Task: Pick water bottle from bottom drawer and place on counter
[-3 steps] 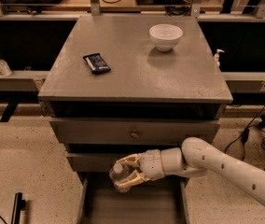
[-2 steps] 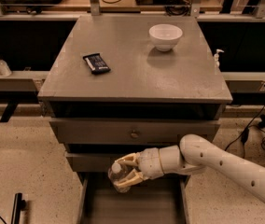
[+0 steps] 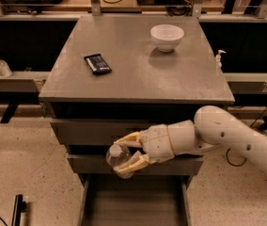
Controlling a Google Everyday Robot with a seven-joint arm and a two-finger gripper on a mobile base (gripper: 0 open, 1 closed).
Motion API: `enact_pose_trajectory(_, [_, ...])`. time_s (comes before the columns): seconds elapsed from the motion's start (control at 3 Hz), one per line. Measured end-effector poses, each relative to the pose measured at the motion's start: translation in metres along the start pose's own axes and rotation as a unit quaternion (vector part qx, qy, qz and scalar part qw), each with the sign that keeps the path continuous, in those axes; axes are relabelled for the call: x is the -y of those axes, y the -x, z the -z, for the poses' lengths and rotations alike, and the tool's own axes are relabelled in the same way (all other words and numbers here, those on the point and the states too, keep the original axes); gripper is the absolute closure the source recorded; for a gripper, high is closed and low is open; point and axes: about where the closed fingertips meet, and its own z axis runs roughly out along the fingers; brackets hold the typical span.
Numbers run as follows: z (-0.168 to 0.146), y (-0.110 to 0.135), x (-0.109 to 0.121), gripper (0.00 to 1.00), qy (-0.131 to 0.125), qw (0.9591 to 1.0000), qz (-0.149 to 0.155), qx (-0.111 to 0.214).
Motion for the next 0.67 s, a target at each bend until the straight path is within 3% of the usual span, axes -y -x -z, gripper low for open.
enact_pose_trajectory(0.33, [0.037,0.068,0.020,1.00,-0.008,0.9994,0.026,0.022])
enact_pose_trajectory(0.67, [0.059,0.109,0.033,1.00,-0.013,0.9984,0.040,0.037])
